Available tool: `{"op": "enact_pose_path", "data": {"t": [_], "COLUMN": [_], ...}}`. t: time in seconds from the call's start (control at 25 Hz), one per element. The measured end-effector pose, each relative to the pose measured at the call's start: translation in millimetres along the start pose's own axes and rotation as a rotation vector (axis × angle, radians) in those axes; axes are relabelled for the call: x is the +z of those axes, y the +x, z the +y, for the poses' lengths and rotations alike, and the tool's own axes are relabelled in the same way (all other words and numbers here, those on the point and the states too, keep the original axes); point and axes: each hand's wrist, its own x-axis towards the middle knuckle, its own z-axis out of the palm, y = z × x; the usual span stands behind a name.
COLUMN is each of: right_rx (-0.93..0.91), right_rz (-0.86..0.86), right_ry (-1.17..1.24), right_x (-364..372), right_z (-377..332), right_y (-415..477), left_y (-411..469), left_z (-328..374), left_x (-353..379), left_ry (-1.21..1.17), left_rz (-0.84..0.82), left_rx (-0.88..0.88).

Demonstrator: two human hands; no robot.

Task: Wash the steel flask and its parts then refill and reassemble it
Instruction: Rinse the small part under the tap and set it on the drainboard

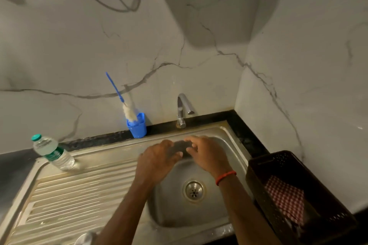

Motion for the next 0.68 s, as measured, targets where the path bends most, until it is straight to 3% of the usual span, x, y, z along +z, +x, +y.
{"op": "enact_pose_path", "data": {"t": [0.32,0.68], "right_rx": [0.157,0.626], "right_rz": [0.189,0.076], "right_ry": [-0.065,-0.048], "right_x": [-80.3,-96.0], "right_z": [68.3,165.4], "right_y": [-26.3,-102.2], "left_y": [17.2,18.7], "left_z": [76.7,139.7], "left_x": [32.9,85.9], "left_ry": [-0.199,-0.156], "left_rz": [-0.047,-0.208], "left_rx": [0.261,0.42]}}
